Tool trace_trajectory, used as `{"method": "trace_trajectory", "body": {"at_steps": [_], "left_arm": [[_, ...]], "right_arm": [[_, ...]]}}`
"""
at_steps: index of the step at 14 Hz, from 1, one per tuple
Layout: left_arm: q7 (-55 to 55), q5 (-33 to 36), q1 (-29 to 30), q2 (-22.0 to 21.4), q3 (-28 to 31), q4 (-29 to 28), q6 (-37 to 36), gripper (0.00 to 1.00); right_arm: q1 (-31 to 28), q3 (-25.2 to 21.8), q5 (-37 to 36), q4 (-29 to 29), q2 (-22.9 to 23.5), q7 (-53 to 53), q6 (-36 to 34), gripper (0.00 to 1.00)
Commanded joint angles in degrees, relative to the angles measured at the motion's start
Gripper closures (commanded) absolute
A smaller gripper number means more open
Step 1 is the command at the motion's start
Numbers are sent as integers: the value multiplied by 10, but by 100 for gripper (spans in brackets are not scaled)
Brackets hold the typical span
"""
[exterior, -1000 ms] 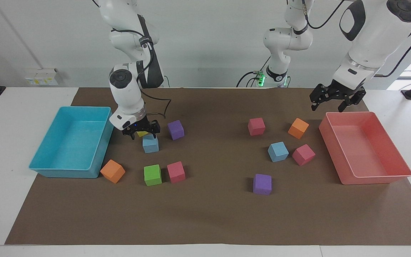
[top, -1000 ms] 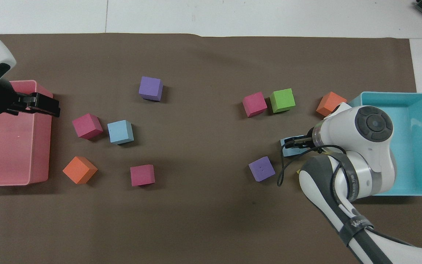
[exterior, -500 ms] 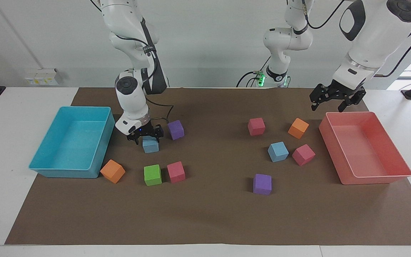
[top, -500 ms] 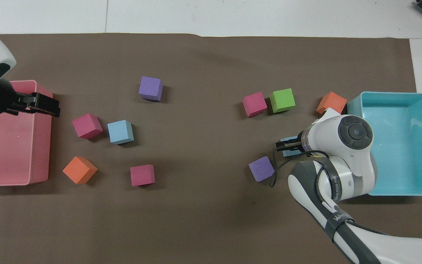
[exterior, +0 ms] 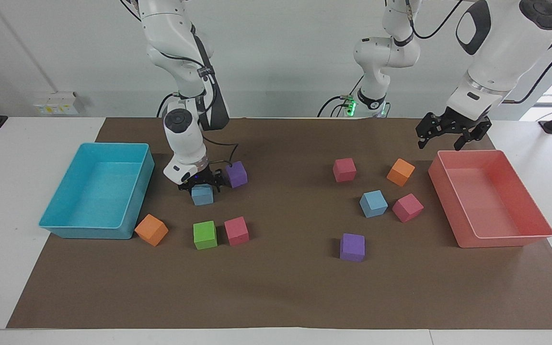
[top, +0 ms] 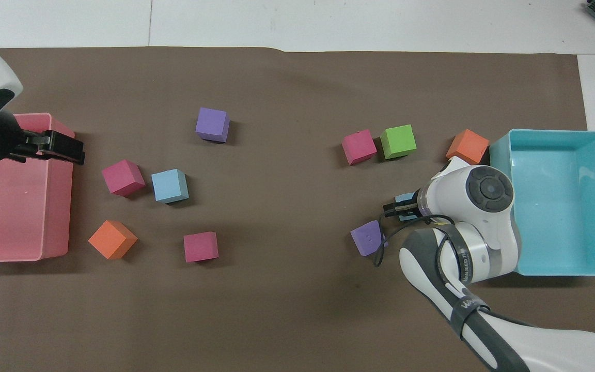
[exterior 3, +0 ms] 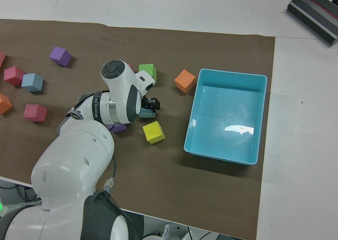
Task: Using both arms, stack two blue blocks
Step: 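Reach the right gripper to the blue block and grasp it, then carry the blue block with the right gripper to the table center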
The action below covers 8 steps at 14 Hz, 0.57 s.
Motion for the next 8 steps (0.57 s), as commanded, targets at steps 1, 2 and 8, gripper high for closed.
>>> {"method": "trace_trajectory", "body": {"at_steps": [1, 2, 8], "left_arm": [[4, 2, 7, 5, -3, 14, -14, 0], [4, 2, 7, 5, -3, 14, -14, 0], [4, 2, 7, 5, -3, 14, -14, 0]], "right_arm": [[-8, 1, 16, -9, -3, -22, 14, 14], [-9, 1, 16, -10, -3, -21, 13, 36], [-7, 1, 16, 3, 0, -12, 7, 100]]}}
